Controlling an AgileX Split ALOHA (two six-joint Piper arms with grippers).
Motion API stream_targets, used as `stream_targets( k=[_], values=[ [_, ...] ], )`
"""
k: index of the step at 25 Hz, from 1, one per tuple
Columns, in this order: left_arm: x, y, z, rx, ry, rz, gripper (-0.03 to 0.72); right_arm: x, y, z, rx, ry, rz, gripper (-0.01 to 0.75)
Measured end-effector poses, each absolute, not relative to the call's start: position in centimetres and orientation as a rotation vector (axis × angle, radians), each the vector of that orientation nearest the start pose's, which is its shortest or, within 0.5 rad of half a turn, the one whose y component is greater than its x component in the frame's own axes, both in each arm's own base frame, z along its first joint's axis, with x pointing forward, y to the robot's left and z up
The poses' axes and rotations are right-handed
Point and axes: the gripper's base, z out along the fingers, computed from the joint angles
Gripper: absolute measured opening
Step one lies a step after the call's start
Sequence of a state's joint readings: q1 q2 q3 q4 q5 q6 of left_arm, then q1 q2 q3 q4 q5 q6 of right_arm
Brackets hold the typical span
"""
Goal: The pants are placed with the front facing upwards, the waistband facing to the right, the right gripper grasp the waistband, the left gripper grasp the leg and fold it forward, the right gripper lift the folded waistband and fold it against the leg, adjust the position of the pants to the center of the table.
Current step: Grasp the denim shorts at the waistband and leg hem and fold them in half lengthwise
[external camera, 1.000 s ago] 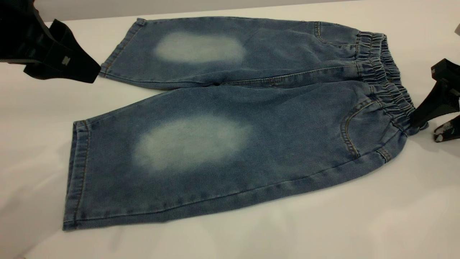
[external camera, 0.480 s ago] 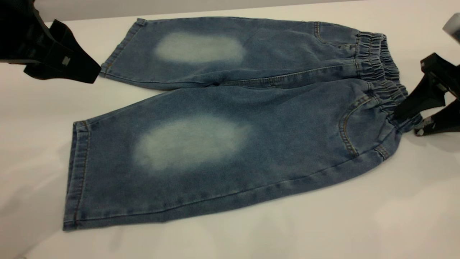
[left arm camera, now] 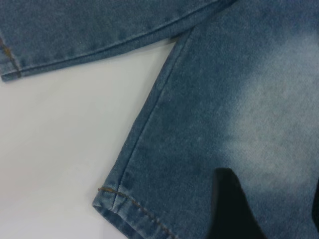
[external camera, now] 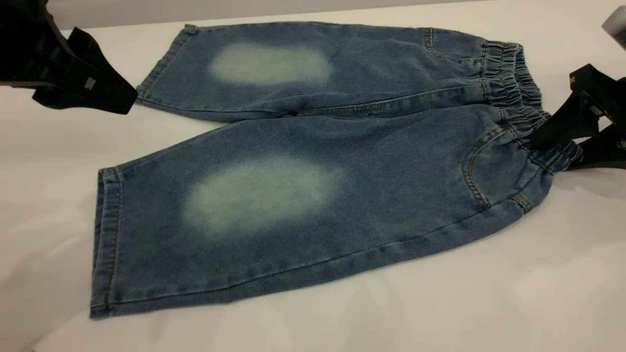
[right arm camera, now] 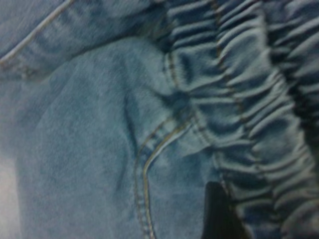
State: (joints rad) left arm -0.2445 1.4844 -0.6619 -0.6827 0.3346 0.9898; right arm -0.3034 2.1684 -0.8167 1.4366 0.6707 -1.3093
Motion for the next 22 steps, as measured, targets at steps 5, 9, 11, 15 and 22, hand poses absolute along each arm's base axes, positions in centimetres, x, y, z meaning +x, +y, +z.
stream_targets(
  k=[5,9,11,15,22],
  values=[
    [25.0,-8.2,18.1,0.805,2.425,-0.235,0.372,30.5,-3.6,3.3,0.449,2.693,0.921,0.351],
    [24.9,-8.3,18.0,0.816,2.439,-0.253,0.372,30.5,-3.5,3.3,0.447,2.691,0.927,0.284],
    [24.7,-8.4,17.5,0.833,2.467,-0.276,0.372,30.5,-3.5,3.4,0.445,2.688,0.939,0.226],
    [24.3,-8.6,15.9,0.896,2.559,-0.34,0.372,30.6,-3.4,3.4,0.448,2.681,0.942,0.122],
    [24.1,-8.4,13.2,1.051,2.656,-0.317,0.372,30.8,-3.4,3.6,0.482,2.649,0.952,0.036]
  ],
)
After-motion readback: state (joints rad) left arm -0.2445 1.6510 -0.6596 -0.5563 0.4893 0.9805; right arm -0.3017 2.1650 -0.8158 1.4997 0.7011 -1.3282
